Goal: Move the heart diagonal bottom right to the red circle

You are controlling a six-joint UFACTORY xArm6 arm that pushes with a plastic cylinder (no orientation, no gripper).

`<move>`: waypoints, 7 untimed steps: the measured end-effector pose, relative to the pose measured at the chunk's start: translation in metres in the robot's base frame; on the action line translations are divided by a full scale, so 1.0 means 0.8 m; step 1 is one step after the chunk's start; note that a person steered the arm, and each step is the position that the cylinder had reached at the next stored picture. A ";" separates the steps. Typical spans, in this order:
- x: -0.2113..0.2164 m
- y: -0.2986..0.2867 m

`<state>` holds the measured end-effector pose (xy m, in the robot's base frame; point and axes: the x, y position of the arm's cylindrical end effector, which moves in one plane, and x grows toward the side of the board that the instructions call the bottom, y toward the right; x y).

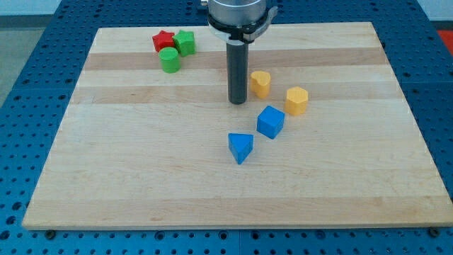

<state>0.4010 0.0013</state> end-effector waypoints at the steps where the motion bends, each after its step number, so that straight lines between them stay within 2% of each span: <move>1: -0.005 -0.001; 7: -0.025 0.013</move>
<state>0.3810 0.0115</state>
